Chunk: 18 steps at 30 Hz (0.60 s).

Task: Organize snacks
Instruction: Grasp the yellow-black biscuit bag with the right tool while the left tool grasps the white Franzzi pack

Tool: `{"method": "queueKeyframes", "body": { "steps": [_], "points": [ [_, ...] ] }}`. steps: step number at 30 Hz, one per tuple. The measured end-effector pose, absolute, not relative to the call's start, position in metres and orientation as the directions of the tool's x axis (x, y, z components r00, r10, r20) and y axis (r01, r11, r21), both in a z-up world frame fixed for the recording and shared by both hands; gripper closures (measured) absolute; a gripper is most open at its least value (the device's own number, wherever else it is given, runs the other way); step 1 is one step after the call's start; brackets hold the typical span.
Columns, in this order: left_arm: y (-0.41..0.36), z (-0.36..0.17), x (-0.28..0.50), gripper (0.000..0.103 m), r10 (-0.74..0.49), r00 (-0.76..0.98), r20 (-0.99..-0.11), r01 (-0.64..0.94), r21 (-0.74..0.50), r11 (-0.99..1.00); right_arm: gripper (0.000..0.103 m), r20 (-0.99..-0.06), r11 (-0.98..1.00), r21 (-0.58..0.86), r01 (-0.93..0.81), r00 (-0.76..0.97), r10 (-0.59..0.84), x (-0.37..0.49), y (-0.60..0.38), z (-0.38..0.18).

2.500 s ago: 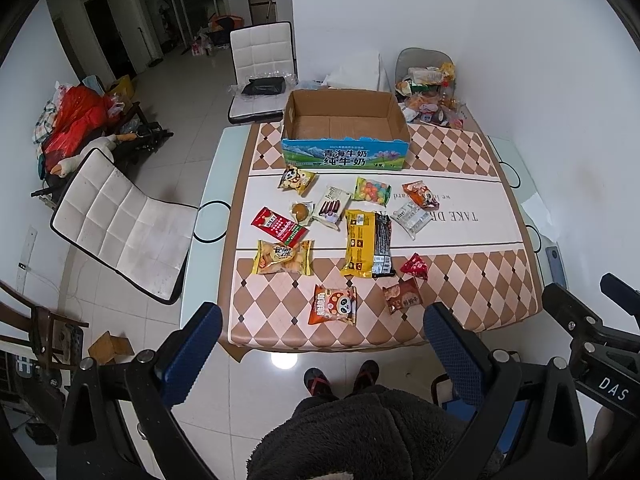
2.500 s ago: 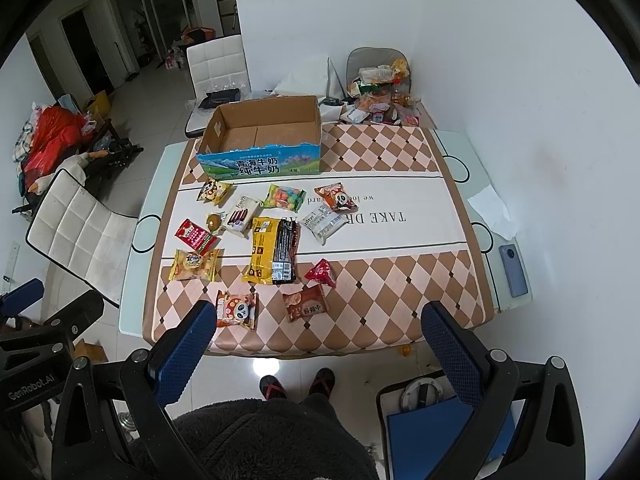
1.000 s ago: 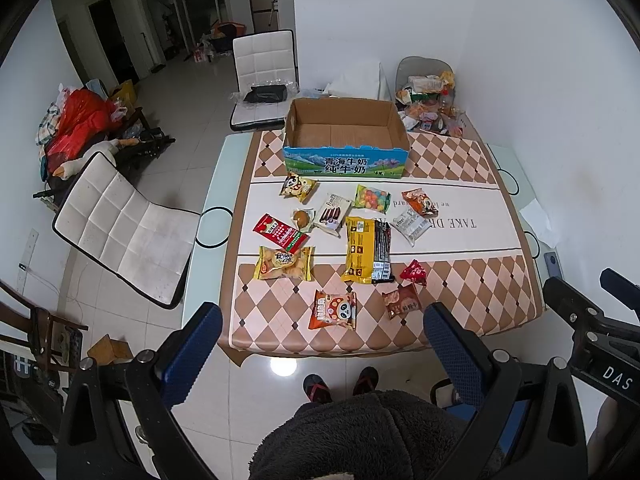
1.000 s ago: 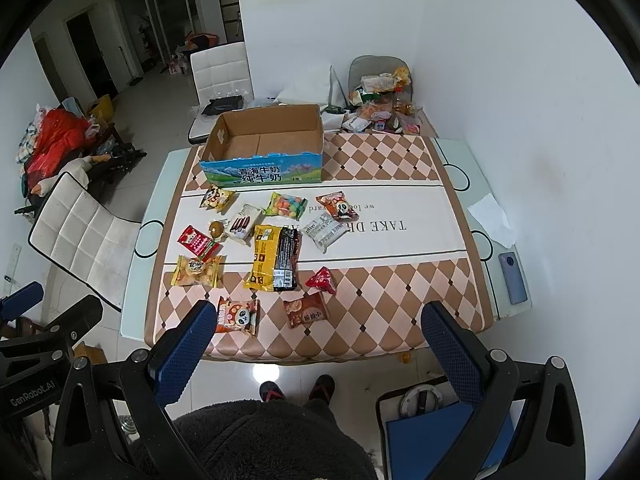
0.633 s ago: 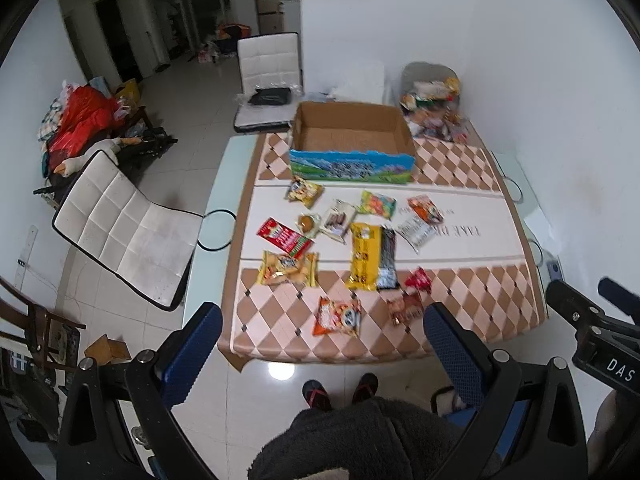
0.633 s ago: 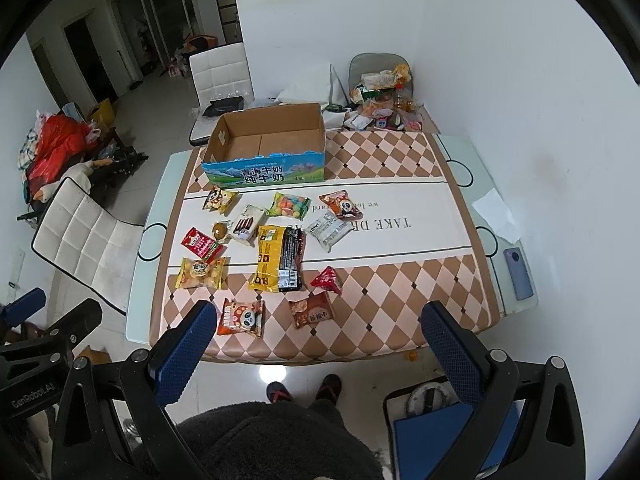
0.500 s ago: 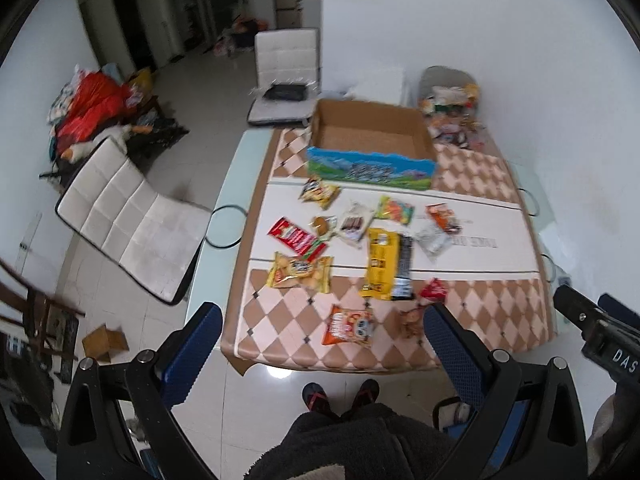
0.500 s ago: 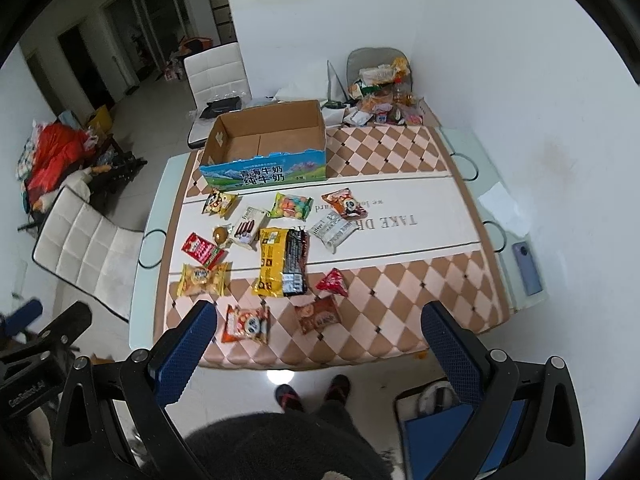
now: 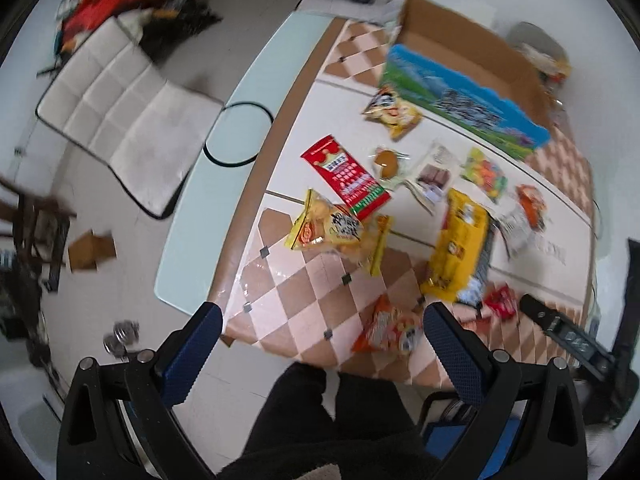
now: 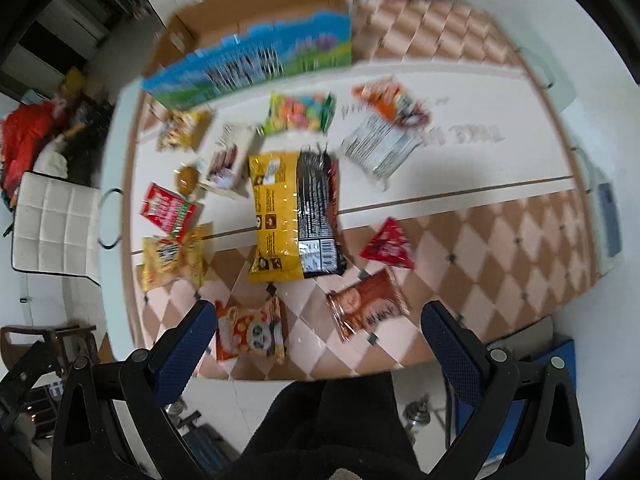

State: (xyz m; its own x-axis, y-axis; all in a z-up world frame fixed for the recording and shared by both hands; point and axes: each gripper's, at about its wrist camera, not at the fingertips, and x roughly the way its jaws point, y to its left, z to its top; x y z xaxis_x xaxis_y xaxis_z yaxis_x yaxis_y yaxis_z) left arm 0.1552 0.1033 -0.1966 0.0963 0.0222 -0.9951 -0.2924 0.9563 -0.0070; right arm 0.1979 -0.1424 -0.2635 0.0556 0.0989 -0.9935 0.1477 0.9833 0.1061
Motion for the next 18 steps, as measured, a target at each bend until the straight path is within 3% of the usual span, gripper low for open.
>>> {"method": "queueKeyframes", "body": {
  "steps": [6,14,16,18],
  "points": [
    [0.100,-0.239,0.197,0.001,0.124,0.047,-0.991,-0.299,0.104,0.949,0.000,-0.993,0.990,0.078,0.115,-0.083,0.088,0.257,-0.122,-0.357],
    [0.070,-0.291,0.252,0.001,0.195,0.003,-0.981,-0.129,0.193,0.973,0.001,-0.975,0.999,0.036,0.030,-0.220,0.041,0.283,-0.090,-0.437],
    [0.060,-0.299,0.265,0.001,0.186,-0.002,-0.983,-0.078,0.186,0.980,0.014,-0.972,1.000,0.015,-0.003,-0.234,0.014,0.282,-0.085,-0.448],
    [0.050,-0.303,0.276,0.001,0.177,0.001,-0.984,-0.039,0.177,0.983,0.015,-0.974,1.000,0.030,0.006,-0.224,0.030,0.279,-0.090,-0.448]
  ]
}}
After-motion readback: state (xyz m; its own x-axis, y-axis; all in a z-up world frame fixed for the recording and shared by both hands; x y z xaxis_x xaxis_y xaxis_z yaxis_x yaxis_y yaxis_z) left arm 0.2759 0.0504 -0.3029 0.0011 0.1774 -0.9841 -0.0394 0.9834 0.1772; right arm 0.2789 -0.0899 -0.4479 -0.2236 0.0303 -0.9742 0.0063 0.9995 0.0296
